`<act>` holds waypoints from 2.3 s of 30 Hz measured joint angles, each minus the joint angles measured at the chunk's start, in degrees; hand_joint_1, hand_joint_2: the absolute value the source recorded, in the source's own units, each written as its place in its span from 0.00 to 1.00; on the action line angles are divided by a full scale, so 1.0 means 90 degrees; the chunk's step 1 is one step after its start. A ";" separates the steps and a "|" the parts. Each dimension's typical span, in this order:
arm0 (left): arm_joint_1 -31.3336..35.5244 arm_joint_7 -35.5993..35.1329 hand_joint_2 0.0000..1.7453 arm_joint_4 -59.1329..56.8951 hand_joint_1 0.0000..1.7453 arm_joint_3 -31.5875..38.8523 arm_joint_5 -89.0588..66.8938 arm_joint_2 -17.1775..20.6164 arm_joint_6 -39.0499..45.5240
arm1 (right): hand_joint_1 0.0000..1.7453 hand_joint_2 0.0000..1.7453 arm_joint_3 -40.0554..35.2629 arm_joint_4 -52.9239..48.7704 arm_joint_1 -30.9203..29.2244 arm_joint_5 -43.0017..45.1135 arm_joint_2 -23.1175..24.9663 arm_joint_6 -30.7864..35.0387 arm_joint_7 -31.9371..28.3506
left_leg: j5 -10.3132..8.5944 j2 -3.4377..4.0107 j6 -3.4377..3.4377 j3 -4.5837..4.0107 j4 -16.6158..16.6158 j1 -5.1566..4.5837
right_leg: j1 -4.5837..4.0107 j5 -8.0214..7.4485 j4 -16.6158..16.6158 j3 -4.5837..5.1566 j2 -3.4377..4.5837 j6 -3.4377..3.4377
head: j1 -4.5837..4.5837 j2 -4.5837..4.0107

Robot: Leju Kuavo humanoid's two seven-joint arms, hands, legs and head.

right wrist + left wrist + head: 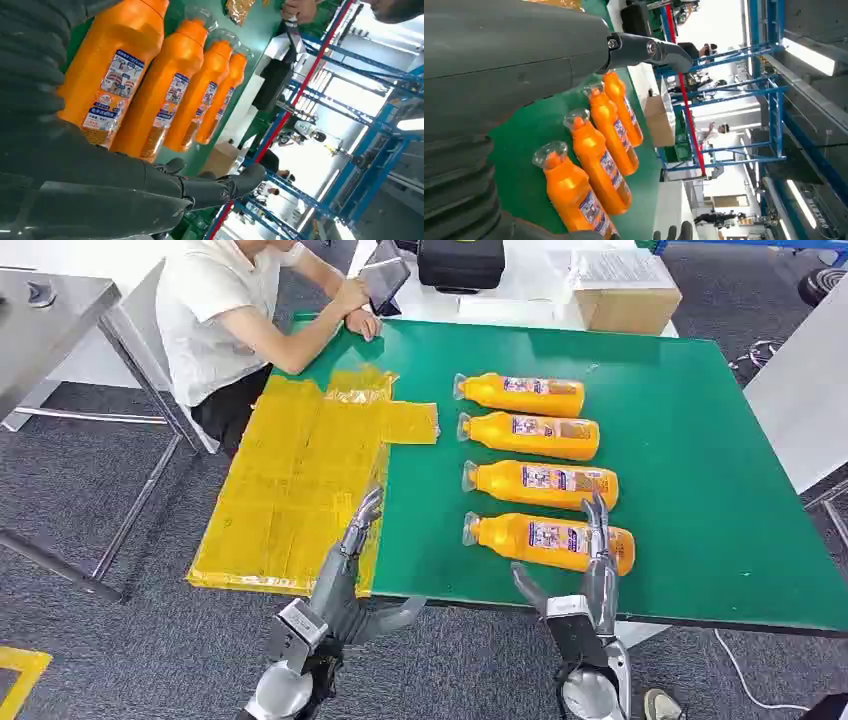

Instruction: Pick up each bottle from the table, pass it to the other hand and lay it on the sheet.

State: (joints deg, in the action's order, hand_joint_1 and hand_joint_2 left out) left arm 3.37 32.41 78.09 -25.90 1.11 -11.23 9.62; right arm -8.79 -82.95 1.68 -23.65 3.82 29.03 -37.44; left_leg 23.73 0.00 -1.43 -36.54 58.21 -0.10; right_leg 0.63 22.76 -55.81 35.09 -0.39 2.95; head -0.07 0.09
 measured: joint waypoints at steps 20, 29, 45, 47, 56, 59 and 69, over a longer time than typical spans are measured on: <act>0.0253 0.0061 1.00 -0.0238 0.00 -0.0121 0.0219 -0.0010 0.0003 | 0.00 1.00 0.0002 0.0827 -0.0457 -0.0961 -0.0388 0.0087 0.0444 | 0.0000 0.0000 -0.0001 0.0000 0.0000 -0.0001 | 0.0001 -0.0001 0.0000 -0.0002 0.0000 0.0001 | 0.0000 0.0000; 0.0416 0.0068 1.00 -0.0430 0.00 -0.0197 0.0340 -0.0046 -0.0019 | 0.00 1.00 -0.0048 0.1643 -0.1041 -0.2303 -0.0878 0.0100 0.1524 | -0.0002 -0.0004 -0.0002 0.0000 0.0002 -0.0001 | 0.0001 -0.0003 0.0000 -0.0004 -0.0002 0.0002 | 0.0000 0.0000; 0.0657 -0.0194 1.00 -0.0748 0.00 -0.0199 0.0474 -0.0214 -0.0187 | 0.00 1.00 -0.0483 0.2861 -0.1794 -0.3852 -0.1914 -0.0627 0.2783 | -0.0002 -0.0003 -0.0003 -0.0001 0.0003 -0.0011 | 0.0006 -0.0005 0.0000 -0.0004 -0.0002 0.0005 | 0.0002 0.0000; 0.0662 -0.0226 1.00 -0.0765 0.00 -0.0199 0.0478 -0.0219 -0.0211 | 0.00 1.00 -0.0566 0.2887 -0.1794 -0.3903 -0.1979 -0.0697 0.2846 | -0.0002 -0.0004 -0.0003 -0.0001 0.0003 -0.0011 | 0.0006 -0.0004 0.0000 -0.0004 -0.0002 0.0005 | 0.0000 0.0000; 0.0663 -0.0303 1.00 -0.0789 0.00 -0.0197 0.0483 -0.0233 -0.0209 | 0.00 1.00 -0.0813 0.2904 -0.1875 -0.3925 -0.2183 -0.1226 0.3125 | -0.0002 -0.0003 -0.0005 0.0001 0.0003 -0.0014 | 0.0009 -0.0005 0.0001 -0.0006 -0.0002 0.0006 | 0.0002 0.0000; 0.0662 -0.0333 1.00 -0.0789 0.00 -0.0194 0.0481 -0.0233 -0.0206 | 0.00 1.00 -0.0923 0.2853 -0.1902 -0.3900 -0.2290 -0.1584 0.3298 | -0.0002 -0.0004 -0.0005 0.0006 0.0003 -0.0014 | 0.0009 -0.0005 0.0001 -0.0011 -0.0002 0.0006 | 0.0000 0.0000; 0.0680 -0.0352 1.00 -0.0792 0.00 -0.0197 0.0474 -0.0235 -0.0236 | 0.74 1.00 -0.1156 0.3058 -0.2169 -0.4036 -0.2664 -0.2157 0.3764 | -0.0002 -0.0002 -0.0009 0.0022 0.0003 -0.0022 | 0.0018 -0.0012 0.0003 -0.0023 0.0000 0.0016 | 0.0002 0.0000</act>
State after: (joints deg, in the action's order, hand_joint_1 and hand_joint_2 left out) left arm 9.49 29.24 70.97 -27.67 5.38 -13.35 7.50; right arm -19.19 -55.43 -17.84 -59.97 -20.15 9.62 -3.56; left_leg 23.71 -0.01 -1.51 -36.34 58.23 -0.30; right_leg 0.79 22.65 -55.78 34.88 -0.39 3.09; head -0.04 0.09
